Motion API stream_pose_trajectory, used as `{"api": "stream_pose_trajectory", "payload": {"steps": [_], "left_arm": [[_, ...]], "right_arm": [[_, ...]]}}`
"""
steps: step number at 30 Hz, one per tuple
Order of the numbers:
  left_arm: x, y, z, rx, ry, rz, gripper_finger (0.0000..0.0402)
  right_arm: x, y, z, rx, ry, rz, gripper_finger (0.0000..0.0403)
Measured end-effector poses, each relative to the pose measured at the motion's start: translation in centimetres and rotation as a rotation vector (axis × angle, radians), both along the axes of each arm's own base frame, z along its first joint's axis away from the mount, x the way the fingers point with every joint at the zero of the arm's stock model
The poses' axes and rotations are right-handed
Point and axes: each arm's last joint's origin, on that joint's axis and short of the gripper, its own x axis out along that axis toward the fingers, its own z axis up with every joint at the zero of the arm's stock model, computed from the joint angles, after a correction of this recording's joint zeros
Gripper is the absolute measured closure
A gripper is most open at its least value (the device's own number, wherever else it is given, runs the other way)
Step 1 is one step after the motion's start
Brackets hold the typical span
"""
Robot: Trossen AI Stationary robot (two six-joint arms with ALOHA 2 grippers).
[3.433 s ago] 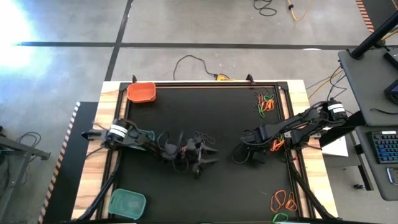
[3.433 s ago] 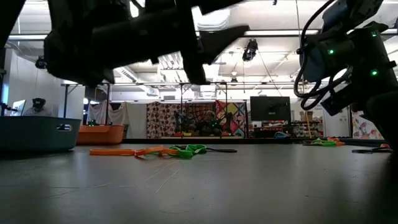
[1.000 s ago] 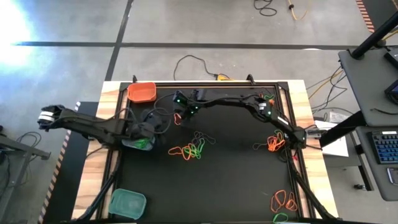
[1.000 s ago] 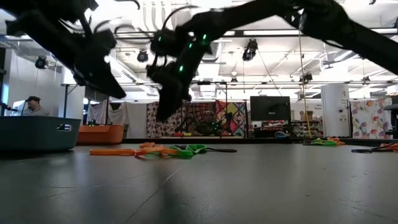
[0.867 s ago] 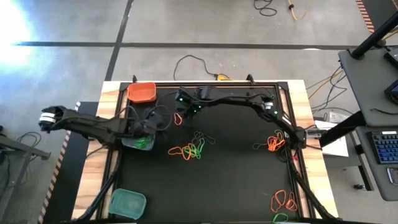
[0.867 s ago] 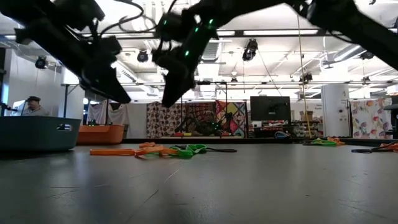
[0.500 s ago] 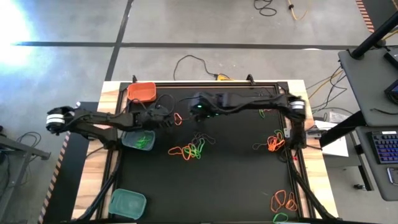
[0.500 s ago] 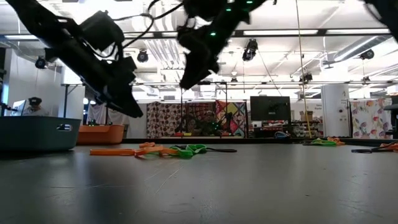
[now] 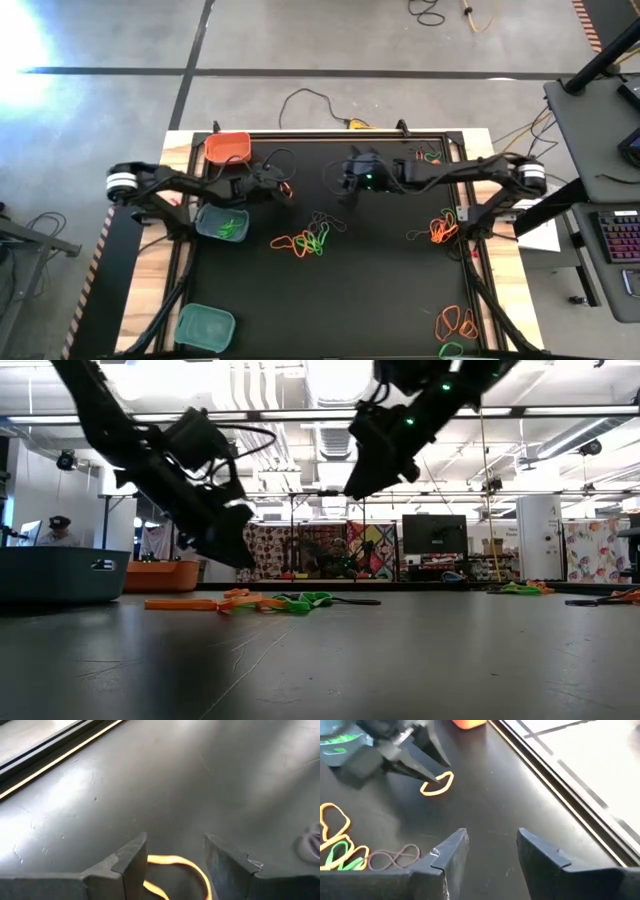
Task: Sort rubber bands into baskets
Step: Put the orange rubber band into the orange bin
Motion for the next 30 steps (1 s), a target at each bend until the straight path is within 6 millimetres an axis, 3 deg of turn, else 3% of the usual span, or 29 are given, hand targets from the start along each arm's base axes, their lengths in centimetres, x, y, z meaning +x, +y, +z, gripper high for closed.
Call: {"api": "stream_pose_trajectory", "payload": {"steps": [12, 18, 25, 30], "left_arm": [[0.4, 0.1, -0.3, -0.056, 0.021, 0.043, 0.0187], [-0.3, -0.1, -1.0, -0.089, 0.11, 0.081, 0.0187], [0.2, -1.5, -1.0, -0.127, 0.089, 0.009, 0.0195], [0.6, -1.7, -1.4, -0.111, 0.074, 0.047, 0.02]], "right_arm": [[-2.9, 0.6, -2.1, 0.074, -0.037, -0.059, 0.0177], [-2.8, 0.5, -3.2, 0.122, -0.026, -0.098, 0.0162], [-2.6, 0.5, -3.7, 0.159, -0.033, -0.129, 0.0159], [-2.6, 0.5, -3.7, 0.188, -0.049, -0.15, 0.016]]}}
